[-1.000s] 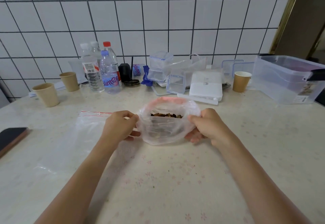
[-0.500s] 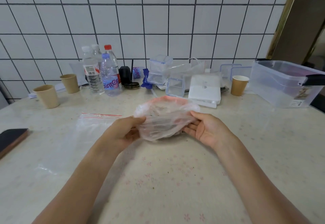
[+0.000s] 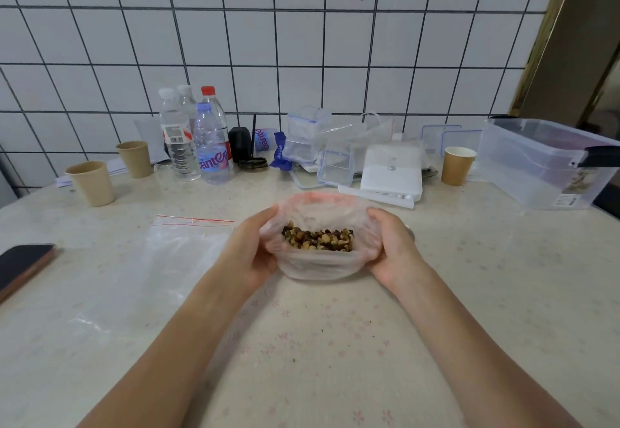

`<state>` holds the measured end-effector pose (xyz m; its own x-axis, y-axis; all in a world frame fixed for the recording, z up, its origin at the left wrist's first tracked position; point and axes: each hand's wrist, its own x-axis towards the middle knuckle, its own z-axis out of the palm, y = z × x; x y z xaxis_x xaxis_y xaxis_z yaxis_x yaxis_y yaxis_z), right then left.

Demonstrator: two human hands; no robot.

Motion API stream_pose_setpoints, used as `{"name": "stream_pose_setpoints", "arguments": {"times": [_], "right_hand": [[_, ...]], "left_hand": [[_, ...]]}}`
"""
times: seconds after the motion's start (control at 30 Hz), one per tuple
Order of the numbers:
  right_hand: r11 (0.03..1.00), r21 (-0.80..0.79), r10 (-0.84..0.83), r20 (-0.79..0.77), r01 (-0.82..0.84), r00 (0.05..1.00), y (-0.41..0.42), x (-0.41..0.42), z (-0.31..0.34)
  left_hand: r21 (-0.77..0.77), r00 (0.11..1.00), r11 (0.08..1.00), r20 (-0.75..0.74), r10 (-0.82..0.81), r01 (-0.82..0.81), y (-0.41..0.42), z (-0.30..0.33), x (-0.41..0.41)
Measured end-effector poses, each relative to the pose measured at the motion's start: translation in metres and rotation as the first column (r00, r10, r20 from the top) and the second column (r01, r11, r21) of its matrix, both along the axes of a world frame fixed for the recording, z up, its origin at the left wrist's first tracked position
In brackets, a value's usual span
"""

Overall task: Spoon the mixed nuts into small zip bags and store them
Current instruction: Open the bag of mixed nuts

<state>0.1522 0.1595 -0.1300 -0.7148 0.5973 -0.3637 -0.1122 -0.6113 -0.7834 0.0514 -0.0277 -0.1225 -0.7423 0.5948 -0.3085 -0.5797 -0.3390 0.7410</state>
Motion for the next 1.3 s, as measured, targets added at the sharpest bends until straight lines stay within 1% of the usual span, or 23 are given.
{"name": "stream_pose_setpoints", "arguments": {"times": [0.1, 0.2, 0.27, 0.33, 0.37, 0.43, 0.5, 0.53, 0.6, 0.63, 0.67, 0.7, 0.73, 0.77, 0.8, 0.83, 0.9, 0.93, 1.0, 1.1, 1.17, 1.23, 1.3], "right_hand": [[0.972, 0.221, 0.065, 0.078, -0.081, 0.995, -0.004, 0.001, 0.002], [0.925, 0.344, 0.117, 0.141, -0.160, 0.983, -0.004, 0.001, 0.000], [0.944, 0.307, 0.069, 0.165, -0.117, 0.984, -0.003, 0.000, -0.003], [0.984, 0.167, 0.044, 0.141, -0.067, 0.989, -0.003, -0.002, -0.003], [0.992, 0.103, 0.052, 0.138, -0.066, 0.989, -0.003, -0.003, -0.003], [0.994, 0.054, 0.080, 0.162, -0.090, 0.984, 0.000, -0.004, -0.003], [0.990, 0.065, 0.115, 0.183, -0.129, 0.976, 0.001, -0.004, -0.004], [0.985, 0.080, 0.138, 0.187, -0.155, 0.973, 0.001, -0.001, -0.003], [0.973, 0.157, 0.136, 0.209, -0.170, 0.968, 0.003, 0.004, 0.000], [0.954, 0.245, 0.112, 0.247, -0.174, 0.963, 0.006, 0.007, 0.000], [0.914, 0.356, 0.078, 0.313, -0.193, 0.946, 0.010, 0.010, 0.000], [0.845, 0.482, 0.032, 0.386, -0.232, 0.922, 0.012, 0.016, 0.003], [0.745, 0.607, -0.023, 0.439, -0.277, 0.898, 0.014, 0.020, 0.004], [0.611, 0.723, -0.080, 0.461, -0.322, 0.884, 0.016, 0.024, 0.007], [0.463, 0.820, -0.122, 0.435, -0.336, 0.892, 0.018, 0.027, 0.008], [0.336, 0.891, -0.122, 0.363, -0.306, 0.924, 0.018, 0.029, 0.011], [0.176, 0.958, -0.025, 0.236, -0.228, 0.971, 0.013, 0.032, 0.018], [0.116, 0.963, 0.026, 0.242, -0.244, 0.970, 0.009, 0.033, 0.020], [0.025, 0.923, 0.072, 0.383, -0.385, 0.921, 0.003, 0.033, 0.019], [-0.123, 0.780, 0.072, 0.624, -0.614, 0.778, 0.000, 0.033, 0.014], [-0.153, 0.731, 0.046, 0.678, -0.665, 0.734, 0.000, 0.034, 0.015], [-0.155, 0.719, 0.036, 0.689, -0.678, 0.723, 0.000, 0.034, 0.015], [-0.188, 0.688, 0.014, 0.716, -0.702, 0.698, -0.001, 0.032, 0.015]], "left_hand": [[-0.143, 0.997, 0.988, -0.063, 0.054, -0.062, 0.005, 0.000, 0.002], [-0.175, 0.994, 0.980, -0.084, 0.076, -0.090, 0.003, -0.003, -0.001], [-0.161, 0.997, 0.985, -0.052, 0.050, -0.058, 0.001, -0.003, -0.003], [-0.139, 1.000, 0.990, 0.017, -0.016, 0.018, -0.003, -0.003, -0.007], [-0.123, 0.998, 0.991, 0.046, -0.041, 0.047, -0.005, -0.002, -0.009], [-0.110, 0.996, 0.992, 0.061, -0.058, 0.065, -0.006, -0.002, -0.010], [-0.166, 1.000, 0.986, 0.004, -0.029, 0.029, -0.003, -0.003, -0.010], [-0.228, 0.998, 0.974, -0.056, 0.003, -0.016, -0.002, -0.004, -0.010], [-0.390, 0.971, 0.906, -0.224, 0.081, -0.166, -0.001, -0.008, -0.013], [-0.479, 0.939, 0.842, -0.334, 0.086, -0.248, -0.001, -0.010, -0.015], [-0.550, 0.885, 0.765, -0.462, 0.057, -0.337, -0.004, -0.010, -0.015], [-0.582, 0.804, 0.687, -0.595, 0.004, -0.435, -0.006, -0.011, -0.014], [-0.578, 0.702, 0.627, -0.709, -0.069, -0.522, -0.008, -0.011, -0.012], [-0.539, 0.591, 0.601, -0.796, -0.134, -0.590, -0.011, -0.010, -0.010], [-0.484, 0.490, 0.618, -0.853, -0.178, -0.619, -0.013, -0.008, -0.009], [-0.441, 0.410, 0.665, -0.886, -0.216, -0.602, -0.015, -0.005, -0.008], [-0.444, 0.287, 0.732, -0.896, -0.340, -0.517, -0.019, 0.001, -0.007], [-0.485, 0.247, 0.737, -0.875, -0.417, -0.472, -0.021, 0.003, -0.007], [-0.595, 0.228, 0.700, -0.802, -0.552, -0.395, -0.024, 0.002, -0.005], [-0.713, 0.242, 0.590, -0.692, -0.681, -0.379, -0.025, -0.002, -0.004], [-0.735, 0.230, 0.569, -0.666, -0.710, -0.369, -0.028, 0.000, -0.005], [-0.752, 0.211, 0.552, -0.642, -0.737, -0.360, -0.030, 0.001, -0.007], [-0.762, 0.189, 0.521, -0.618, -0.763, -0.385, -0.030, -0.002, -0.010]]}}
